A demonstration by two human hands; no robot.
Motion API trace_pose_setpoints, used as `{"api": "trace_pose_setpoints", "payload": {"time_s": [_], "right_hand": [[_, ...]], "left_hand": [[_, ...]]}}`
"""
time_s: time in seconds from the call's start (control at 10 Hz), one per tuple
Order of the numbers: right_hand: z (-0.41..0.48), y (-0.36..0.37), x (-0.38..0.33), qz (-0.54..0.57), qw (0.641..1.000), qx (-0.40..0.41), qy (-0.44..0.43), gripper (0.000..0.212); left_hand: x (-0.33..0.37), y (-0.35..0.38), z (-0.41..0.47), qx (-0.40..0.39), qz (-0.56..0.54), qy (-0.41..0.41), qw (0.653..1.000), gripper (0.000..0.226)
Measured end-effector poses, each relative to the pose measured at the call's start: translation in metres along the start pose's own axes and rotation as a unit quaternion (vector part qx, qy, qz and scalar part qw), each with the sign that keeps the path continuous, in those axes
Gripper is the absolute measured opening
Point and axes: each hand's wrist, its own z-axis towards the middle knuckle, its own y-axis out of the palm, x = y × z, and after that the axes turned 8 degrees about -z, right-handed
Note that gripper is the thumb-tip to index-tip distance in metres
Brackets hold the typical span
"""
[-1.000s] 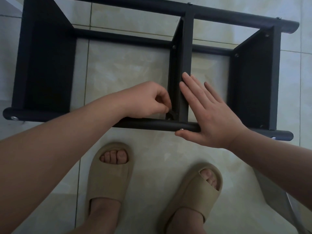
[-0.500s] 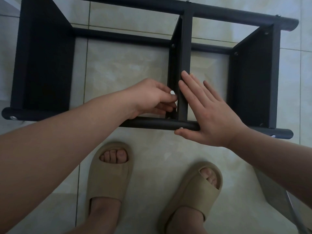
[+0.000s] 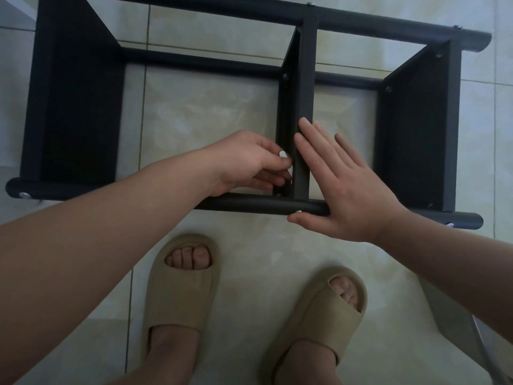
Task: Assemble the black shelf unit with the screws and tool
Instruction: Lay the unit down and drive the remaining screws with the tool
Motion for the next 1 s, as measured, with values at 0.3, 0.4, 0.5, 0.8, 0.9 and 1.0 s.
{"api": "trace_pose_setpoints", "payload": {"time_s": [0.3, 0.4, 0.5, 0.8, 0.9, 1.0], "right_hand": [[-0.0001, 0.0008, 0.0004, 0.001, 1.000, 0.000, -0.001, 0.105], [-0.0002, 0.0013, 0.0004, 0.001, 1.000, 0.004, -0.003, 0.105], [0.0002, 0.0017, 0.0004, 0.001, 1.000, 0.004, -0.004, 0.105], [0.0000, 0.0023, 0.0006, 0.004, 1.000, 0.009, -0.003, 0.105], [0.0001, 0.0022, 0.0006, 0.006, 1.000, 0.013, -0.004, 0.104], [0.0000, 0.0023, 0.0006, 0.005, 1.000, 0.014, -0.004, 0.104]], "left_hand": [[-0.0004, 0.0019, 0.0027, 0.003, 0.000, -0.008, 1.000, 0.007], [-0.0005, 0.0009, 0.0025, 0.000, 0.000, -0.013, 1.000, 0.008], [-0.0009, -0.0010, 0.0020, -0.001, 0.019, -0.014, 1.000, 0.006], [-0.0001, 0.0002, 0.0040, 0.007, -0.015, -0.014, 1.000, 0.005], [-0.0004, 0.0014, 0.0049, 0.004, -0.027, -0.027, 0.999, 0.006], [-0.0002, 0.0014, 0.0049, 0.002, -0.040, -0.043, 0.998, 0.006]]}}
